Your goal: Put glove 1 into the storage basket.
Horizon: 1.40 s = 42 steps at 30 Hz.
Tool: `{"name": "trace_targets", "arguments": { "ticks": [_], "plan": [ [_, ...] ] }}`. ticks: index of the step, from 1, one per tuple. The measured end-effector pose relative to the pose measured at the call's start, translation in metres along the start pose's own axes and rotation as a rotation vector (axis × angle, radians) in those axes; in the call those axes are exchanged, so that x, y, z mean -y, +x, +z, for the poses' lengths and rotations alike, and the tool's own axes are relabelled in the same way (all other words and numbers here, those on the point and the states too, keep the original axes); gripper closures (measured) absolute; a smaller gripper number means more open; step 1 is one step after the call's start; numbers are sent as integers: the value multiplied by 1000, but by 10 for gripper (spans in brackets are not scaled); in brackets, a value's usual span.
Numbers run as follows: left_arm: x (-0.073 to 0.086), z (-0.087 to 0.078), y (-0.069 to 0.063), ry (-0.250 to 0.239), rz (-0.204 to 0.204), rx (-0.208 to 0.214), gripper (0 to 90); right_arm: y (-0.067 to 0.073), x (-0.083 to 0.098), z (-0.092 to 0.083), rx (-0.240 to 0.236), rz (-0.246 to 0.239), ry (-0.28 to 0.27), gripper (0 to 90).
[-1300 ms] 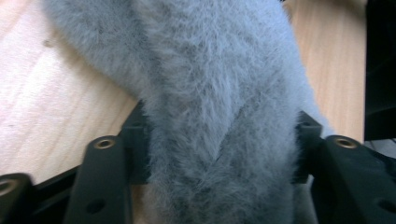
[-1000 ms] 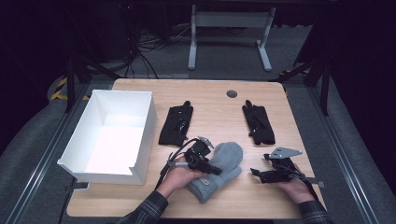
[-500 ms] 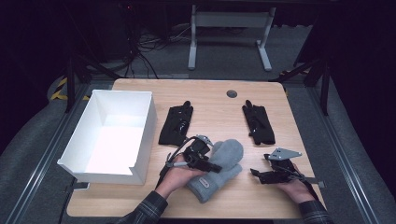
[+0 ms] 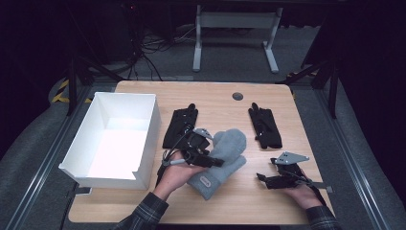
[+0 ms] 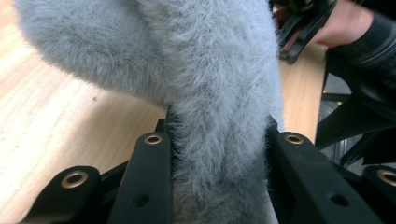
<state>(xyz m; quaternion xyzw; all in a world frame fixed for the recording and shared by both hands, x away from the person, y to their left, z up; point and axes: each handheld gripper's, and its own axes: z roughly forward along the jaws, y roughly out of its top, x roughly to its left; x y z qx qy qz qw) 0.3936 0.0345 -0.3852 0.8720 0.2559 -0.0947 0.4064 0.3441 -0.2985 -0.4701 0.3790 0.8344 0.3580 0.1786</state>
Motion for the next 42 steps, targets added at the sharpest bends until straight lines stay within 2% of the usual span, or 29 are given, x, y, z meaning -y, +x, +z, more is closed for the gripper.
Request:
{"name": "trace_targets", "arguments": {
  "ticks": [7, 8, 14, 23, 27, 32, 42],
  "plan": [
    [-15, -30, -5, -25, 0, -35, 696, 0, 0, 0, -1, 1, 1, 149],
    [-15, -30, -5, -25, 0, -35, 695, 0, 0, 0, -1, 1, 1, 149],
    [-29, -61, -8, -48, -2, -57, 696, 0, 0, 0, 2, 0, 2, 150],
    [-42, -100, -9, -58, -3, -105, 696, 0, 0, 0, 1, 1, 2, 149],
    [-44, -118, -6, -60, -9, -136, 696, 0, 0, 0, 1, 1, 2, 149],
    [-43, -135, -1, -76, -21, -153, 696, 0, 0, 0, 1, 1, 2, 149],
    [-32, -184, 10, -122, -60, -207, 696, 0, 0, 0, -1, 0, 2, 149]
  ]
}}
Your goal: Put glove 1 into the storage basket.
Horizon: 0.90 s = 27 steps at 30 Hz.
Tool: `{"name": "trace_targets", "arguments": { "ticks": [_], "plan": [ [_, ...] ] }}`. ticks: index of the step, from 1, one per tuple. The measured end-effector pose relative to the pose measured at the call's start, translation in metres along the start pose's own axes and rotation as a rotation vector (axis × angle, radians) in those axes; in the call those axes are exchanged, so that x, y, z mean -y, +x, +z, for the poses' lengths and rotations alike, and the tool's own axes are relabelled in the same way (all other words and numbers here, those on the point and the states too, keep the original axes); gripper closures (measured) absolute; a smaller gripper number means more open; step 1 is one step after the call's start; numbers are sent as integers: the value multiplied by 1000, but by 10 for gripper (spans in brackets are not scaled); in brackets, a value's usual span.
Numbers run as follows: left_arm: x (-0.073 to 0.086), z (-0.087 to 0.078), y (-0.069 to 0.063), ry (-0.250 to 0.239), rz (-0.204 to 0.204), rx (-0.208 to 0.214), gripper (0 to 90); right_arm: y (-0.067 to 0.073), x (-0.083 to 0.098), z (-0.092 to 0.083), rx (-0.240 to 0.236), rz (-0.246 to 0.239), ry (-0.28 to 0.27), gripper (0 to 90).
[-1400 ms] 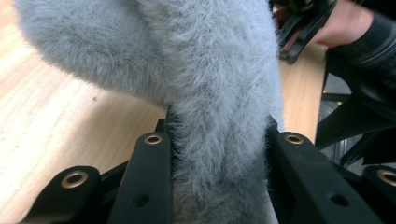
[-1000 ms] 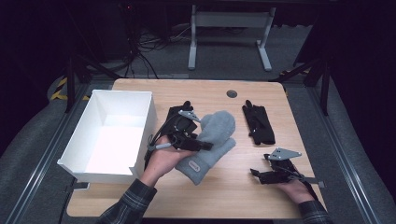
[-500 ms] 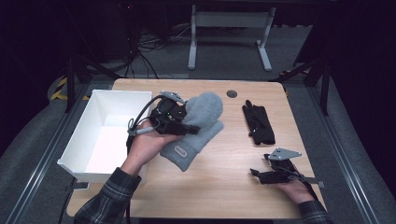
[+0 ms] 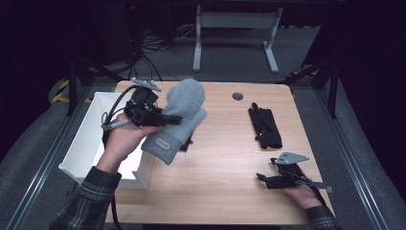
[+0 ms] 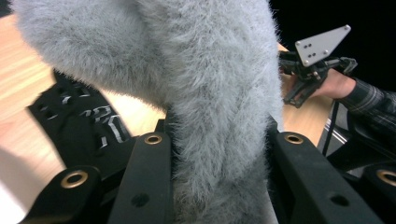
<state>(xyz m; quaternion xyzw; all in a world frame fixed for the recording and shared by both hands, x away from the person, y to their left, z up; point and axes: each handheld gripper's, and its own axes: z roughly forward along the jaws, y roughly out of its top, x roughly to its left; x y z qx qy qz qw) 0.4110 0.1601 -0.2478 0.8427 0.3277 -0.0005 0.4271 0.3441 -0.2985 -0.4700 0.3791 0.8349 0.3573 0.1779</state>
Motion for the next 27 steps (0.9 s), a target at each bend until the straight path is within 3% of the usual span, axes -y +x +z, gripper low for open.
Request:
{"name": "trace_targets", "arguments": {
  "ticks": [10, 19, 27],
  "plan": [
    [18, -32, 22, -21, -56, -52, 696, 0, 0, 0, -1, 0, -1, 149],
    [47, -60, 53, -48, -135, -126, 696, 0, 0, 0, 0, 0, -2, 149],
    [75, -69, 80, -40, -211, -171, 696, -1, 0, 1, 0, 0, -3, 149]
  ]
}}
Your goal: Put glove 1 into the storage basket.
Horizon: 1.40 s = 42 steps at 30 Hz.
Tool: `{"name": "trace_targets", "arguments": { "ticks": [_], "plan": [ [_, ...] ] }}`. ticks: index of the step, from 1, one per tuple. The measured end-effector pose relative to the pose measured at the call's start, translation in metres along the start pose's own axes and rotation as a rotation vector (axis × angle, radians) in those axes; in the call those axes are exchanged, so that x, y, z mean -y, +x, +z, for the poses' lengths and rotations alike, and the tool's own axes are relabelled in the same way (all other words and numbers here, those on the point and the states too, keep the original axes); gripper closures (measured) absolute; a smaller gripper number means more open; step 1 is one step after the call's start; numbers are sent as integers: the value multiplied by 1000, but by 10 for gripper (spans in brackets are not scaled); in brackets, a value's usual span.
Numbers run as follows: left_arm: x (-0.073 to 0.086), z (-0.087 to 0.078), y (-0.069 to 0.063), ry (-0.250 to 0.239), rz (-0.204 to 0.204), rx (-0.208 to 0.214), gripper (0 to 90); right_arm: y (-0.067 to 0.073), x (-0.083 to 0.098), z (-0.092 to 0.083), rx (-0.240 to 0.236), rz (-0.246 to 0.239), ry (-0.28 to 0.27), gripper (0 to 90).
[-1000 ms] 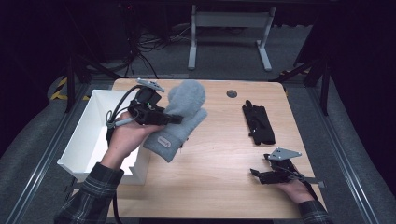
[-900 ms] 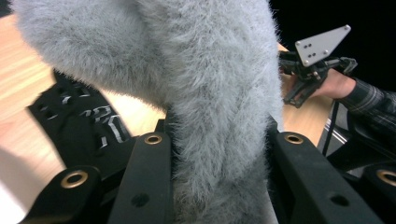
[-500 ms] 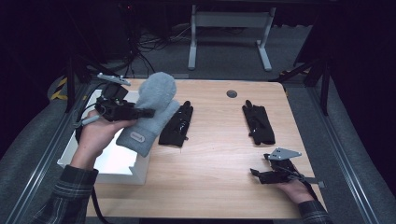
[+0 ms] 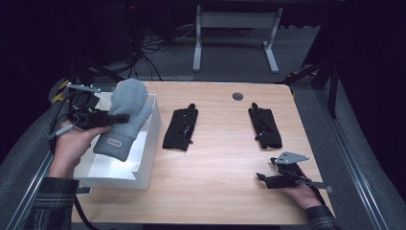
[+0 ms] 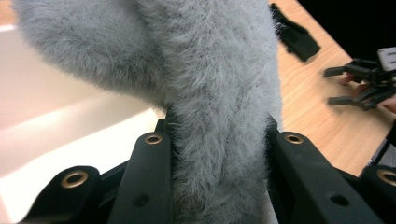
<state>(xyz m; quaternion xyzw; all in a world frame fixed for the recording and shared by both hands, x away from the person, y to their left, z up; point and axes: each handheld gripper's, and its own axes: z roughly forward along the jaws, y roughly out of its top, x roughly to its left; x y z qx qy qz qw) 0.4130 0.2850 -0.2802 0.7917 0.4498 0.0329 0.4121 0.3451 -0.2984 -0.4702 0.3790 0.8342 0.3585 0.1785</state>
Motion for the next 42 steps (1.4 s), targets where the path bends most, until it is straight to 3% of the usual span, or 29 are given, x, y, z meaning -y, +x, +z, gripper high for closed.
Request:
{"name": "trace_targets", "arguments": {
  "ticks": [4, 20, 23, 35, 39, 42],
  "plan": [
    [8, 6, 10, 13, -28, -1, 695, 0, 0, 0, 0, 0, 0, 149],
    [41, 63, 46, 147, -124, -40, 694, 0, 0, 0, 2, 0, 0, 149],
    [46, 73, 53, 178, -128, -44, 693, 0, 0, 0, 2, 0, 0, 149],
    [63, 99, 75, 225, -180, -29, 672, 0, 0, 0, 1, -1, -1, 149],
    [67, 106, 82, 248, -183, -39, 652, 0, 0, 0, 1, 0, -1, 149],
    [68, 107, 84, 257, -176, -77, 596, 0, 0, 0, 1, 0, -1, 149]
  ]
}}
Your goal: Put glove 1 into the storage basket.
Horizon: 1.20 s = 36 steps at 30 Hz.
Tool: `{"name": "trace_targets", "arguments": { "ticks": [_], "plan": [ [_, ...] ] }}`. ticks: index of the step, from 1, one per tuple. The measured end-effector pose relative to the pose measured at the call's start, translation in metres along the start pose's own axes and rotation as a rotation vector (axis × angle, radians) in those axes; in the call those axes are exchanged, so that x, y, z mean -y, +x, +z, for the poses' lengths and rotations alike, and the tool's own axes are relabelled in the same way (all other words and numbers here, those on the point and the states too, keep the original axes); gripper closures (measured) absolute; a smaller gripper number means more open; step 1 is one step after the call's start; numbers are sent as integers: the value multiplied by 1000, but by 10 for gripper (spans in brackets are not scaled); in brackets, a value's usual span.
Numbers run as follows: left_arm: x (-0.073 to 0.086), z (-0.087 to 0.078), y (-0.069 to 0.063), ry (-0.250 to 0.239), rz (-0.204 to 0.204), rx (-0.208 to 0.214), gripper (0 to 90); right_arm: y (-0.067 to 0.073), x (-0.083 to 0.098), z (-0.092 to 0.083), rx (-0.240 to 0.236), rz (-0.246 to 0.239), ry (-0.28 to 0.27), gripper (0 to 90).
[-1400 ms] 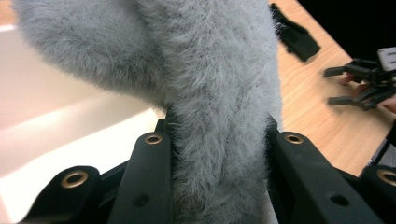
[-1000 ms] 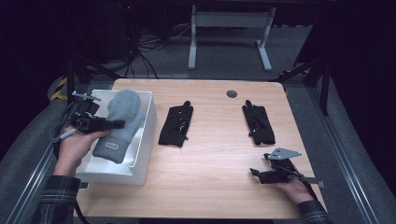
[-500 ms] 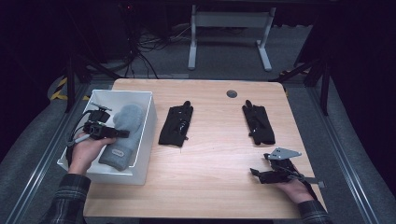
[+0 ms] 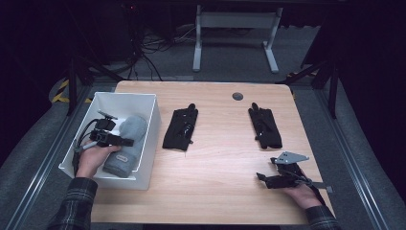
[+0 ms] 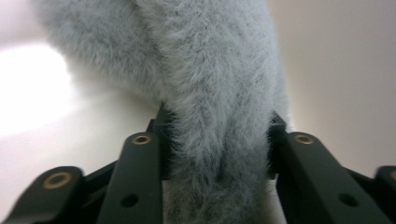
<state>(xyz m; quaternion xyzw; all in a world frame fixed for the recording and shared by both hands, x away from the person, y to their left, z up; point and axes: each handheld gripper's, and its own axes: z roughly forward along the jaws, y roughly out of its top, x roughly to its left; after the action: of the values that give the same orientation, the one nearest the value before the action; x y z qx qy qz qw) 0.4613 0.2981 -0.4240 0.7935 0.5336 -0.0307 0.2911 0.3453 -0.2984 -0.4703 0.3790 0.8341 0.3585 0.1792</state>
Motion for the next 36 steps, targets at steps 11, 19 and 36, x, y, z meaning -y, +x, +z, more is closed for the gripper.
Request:
{"name": "trace_targets", "arguments": {
  "ticks": [11, 19, 36],
  "plan": [
    [0, -26, -12, -124, 4, -139, 361, 0, 0, 0, 0, 0, 0, 149],
    [-9, -54, -33, -204, 60, -137, 268, 0, 0, 0, 0, 0, 0, 149],
    [-32, -65, -103, -258, 221, -29, 205, 0, 0, 0, 1, 2, 0, 149]
  ]
}}
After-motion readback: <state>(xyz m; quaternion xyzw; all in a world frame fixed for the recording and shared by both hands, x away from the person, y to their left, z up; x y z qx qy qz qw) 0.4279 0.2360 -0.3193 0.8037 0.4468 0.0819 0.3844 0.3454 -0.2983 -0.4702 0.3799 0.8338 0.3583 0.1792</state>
